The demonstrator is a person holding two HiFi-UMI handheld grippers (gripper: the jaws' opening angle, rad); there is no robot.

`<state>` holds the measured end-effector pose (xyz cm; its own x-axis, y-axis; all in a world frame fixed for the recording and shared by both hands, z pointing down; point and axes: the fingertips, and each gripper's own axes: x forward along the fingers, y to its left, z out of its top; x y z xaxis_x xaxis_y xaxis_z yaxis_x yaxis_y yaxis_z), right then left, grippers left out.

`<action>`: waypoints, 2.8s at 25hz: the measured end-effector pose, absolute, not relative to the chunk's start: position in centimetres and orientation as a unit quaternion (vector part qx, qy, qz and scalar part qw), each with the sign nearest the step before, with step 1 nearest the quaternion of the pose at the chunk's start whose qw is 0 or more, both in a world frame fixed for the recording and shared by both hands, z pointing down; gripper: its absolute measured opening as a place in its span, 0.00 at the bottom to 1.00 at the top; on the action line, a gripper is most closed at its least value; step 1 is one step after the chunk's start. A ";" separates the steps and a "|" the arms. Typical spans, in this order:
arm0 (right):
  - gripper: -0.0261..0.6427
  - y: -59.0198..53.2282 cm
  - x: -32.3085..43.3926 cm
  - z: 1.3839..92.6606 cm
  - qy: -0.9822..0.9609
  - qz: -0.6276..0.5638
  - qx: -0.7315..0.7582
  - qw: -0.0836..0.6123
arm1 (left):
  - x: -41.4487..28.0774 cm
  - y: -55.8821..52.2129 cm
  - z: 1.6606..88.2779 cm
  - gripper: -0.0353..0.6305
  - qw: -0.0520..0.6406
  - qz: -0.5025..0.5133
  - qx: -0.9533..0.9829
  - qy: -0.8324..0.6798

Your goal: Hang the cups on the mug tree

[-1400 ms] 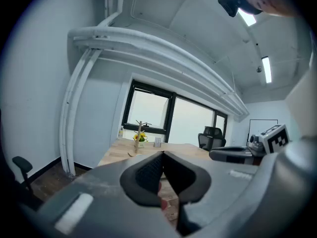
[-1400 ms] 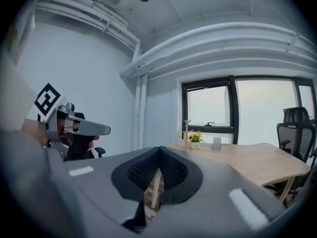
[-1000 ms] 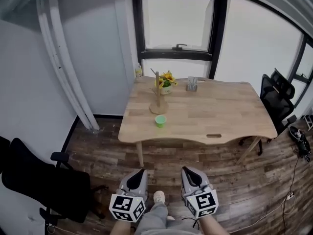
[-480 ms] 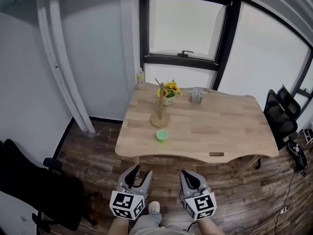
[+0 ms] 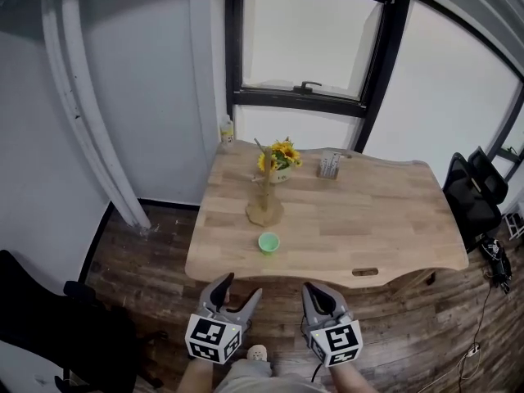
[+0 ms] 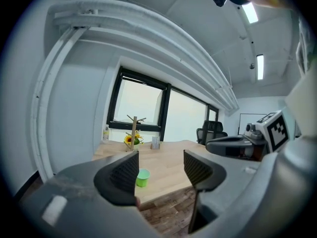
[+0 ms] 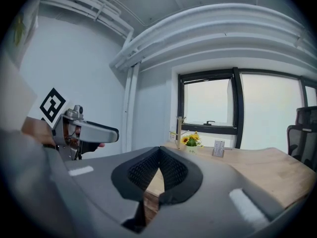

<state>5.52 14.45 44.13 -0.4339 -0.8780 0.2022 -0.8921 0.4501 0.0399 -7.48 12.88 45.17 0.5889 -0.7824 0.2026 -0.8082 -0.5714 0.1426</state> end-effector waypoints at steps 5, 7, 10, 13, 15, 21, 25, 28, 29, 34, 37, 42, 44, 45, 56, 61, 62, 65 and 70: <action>0.04 12.5 6.3 44.4 -0.836 0.037 0.539 0.096 | -6.7 10.3 47.4 0.51 0.119 0.080 0.892 -0.430; 0.04 12.0 6.6 44.8 -0.833 0.042 0.543 0.096 | -6.5 9.3 48.1 0.52 0.121 0.085 0.892 -0.427; 0.04 11.4 7.3 45.4 -0.828 0.050 0.549 0.100 | -5.8 8.3 49.4 0.52 0.129 0.095 0.892 -0.422; 0.04 10.7 8.0 45.8 -0.823 0.058 0.556 0.100 | -4.9 7.2 50.9 0.53 0.135 0.109 0.894 -0.412; 0.04 10.3 8.5 46.3 -0.820 0.064 0.559 0.103 | -4.4 6.5 51.9 0.54 0.139 0.119 0.894 -0.408; 0.04 8.1 9.1 48.1 -0.818 0.079 0.559 0.109 | -3.6 4.0 54.3 0.55 0.149 0.138 0.890 -0.409; 0.04 5.5 9.3 49.1 -0.818 0.088 0.557 0.112 | -3.2 2.1 56.3 0.60 0.153 0.160 0.888 -0.403; 0.04 3.6 8.9 49.2 -0.822 0.086 0.551 0.112 | -2.9 0.7 57.9 0.62 0.157 0.177 0.886 -0.399; 0.04 2.9 8.8 49.3 -0.823 0.086 0.550 0.114 | -2.8 0.3 58.4 0.62 0.159 0.181 0.885 -0.398; 0.04 0.2 8.6 50.4 -0.822 0.097 0.547 0.126 | -2.5 -1.7 61.2 0.62 0.172 0.207 0.882 -0.388; 0.04 -1.0 8.6 51.1 -0.823 0.103 0.543 0.134 | -2.1 -2.5 63.0 0.62 0.183 0.225 0.878 -0.381; 0.04 -2.7 8.7 52.3 -0.820 0.120 0.541 0.142 | -1.7 -3.7 65.5 0.62 0.195 0.246 0.874 -0.371; 0.04 -3.2 8.5 52.8 -0.820 0.124 0.539 0.145 | -1.6 -4.1 66.7 0.62 0.197 0.256 0.873 -0.365; 0.04 -3.5 8.4 53.0 -0.820 0.126 0.538 0.148 | -1.6 -4.2 67.2 0.62 0.198 0.262 0.872 -0.362; 0.04 -5.5 8.5 54.5 -0.814 0.134 0.538 0.171 | -0.3 -5.7 70.2 0.62 0.202 0.298 0.873 -0.329; 0.04 -6.1 8.5 54.9 -0.815 0.135 0.536 0.176 | 0.4 -6.1 71.5 0.62 0.204 0.308 0.872 -0.321; 0.04 -6.2 8.4 55.0 -0.815 0.136 0.535 0.177 | 0.5 -6.1 71.9 0.62 0.206 0.310 0.872 -0.320; 0.04 -6.5 8.3 55.4 -0.817 0.139 0.530 0.181 | 0.9 -6.4 72.3 0.62 0.205 0.312 0.872 -0.316; 0.04 -7.0 8.2 55.7 -0.821 0.141 0.522 0.183 | 1.3 -6.9 72.6 0.62 0.203 0.315 0.871 -0.319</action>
